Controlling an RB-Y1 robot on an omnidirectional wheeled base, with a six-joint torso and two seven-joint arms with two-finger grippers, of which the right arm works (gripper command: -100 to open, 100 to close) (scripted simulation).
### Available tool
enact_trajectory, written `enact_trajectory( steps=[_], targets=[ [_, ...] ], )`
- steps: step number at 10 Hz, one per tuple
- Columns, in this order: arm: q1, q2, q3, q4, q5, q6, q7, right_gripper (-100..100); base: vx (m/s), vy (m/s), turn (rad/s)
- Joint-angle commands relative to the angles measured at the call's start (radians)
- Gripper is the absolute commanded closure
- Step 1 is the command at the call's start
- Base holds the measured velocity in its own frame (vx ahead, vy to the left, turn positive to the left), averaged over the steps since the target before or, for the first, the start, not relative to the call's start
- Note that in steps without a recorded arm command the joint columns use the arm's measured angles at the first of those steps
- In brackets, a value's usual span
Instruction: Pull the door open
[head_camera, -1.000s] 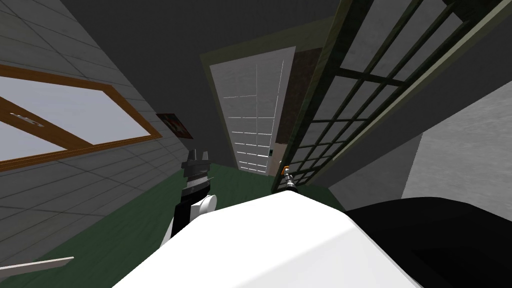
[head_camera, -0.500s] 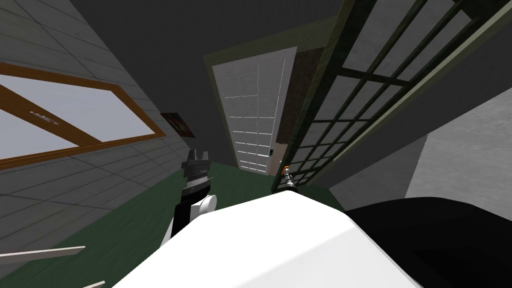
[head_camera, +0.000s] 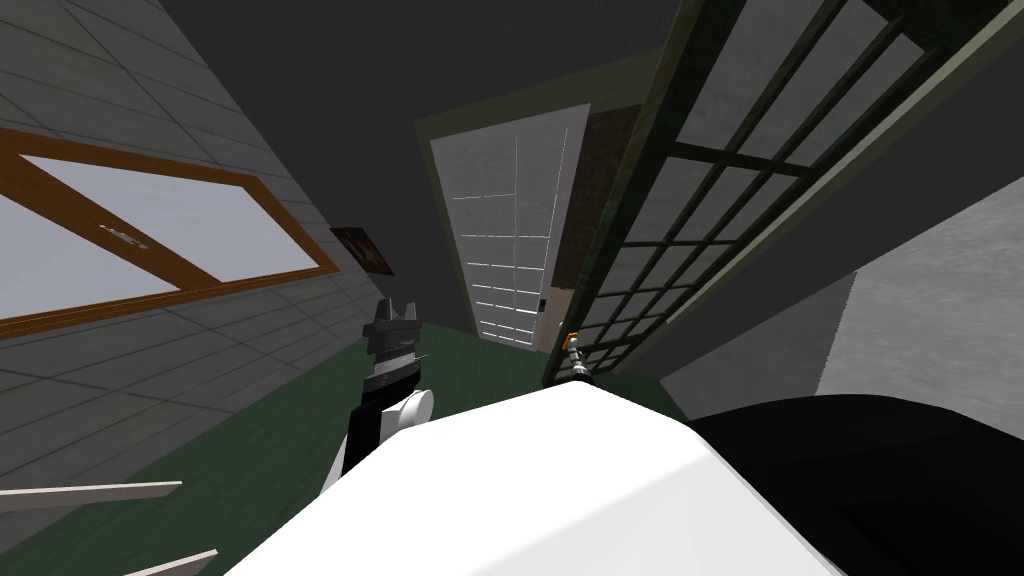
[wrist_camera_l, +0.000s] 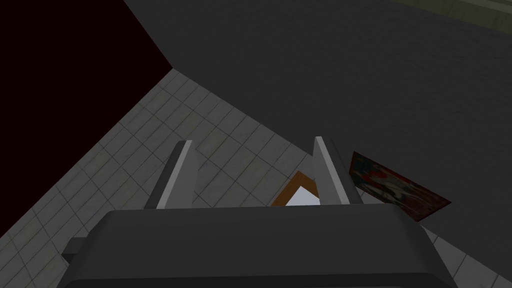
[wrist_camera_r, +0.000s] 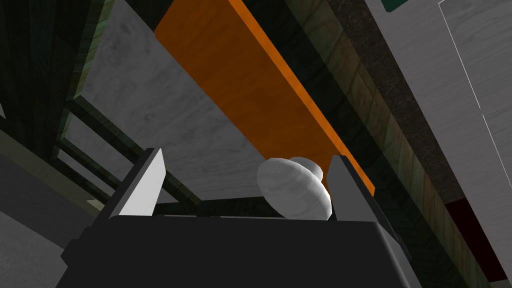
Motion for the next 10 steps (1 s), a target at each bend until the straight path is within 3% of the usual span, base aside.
enact_trajectory(
  steps=[1, 2, 3, 5, 6, 10],
  targets=[
    [0.028, -0.012, -0.018, -0.050, -0.010, 0.029, -0.006, 100, -0.009, 0.013, 0.005],
    [0.028, -0.012, -0.018, -0.042, -0.010, 0.029, -0.006, 100, 0.000, 0.000, 0.000],
    [0.028, -0.012, -0.018, -0.074, -0.010, 0.029, -0.006, 100, 0.002, 0.005, -0.002],
    [0.028, -0.012, -0.018, -0.074, -0.010, 0.029, -0.006, 100, 0.003, 0.003, -0.001],
    [0.023, 0.018, 0.019, -0.074, -0.010, 0.020, -0.036, 100, -0.036, 0.013, 0.090],
    [0.022, 0.009, 0.050, -0.074, -0.037, 0.017, -0.110, 100, -0.047, -0.006, 0.053]
  ],
)
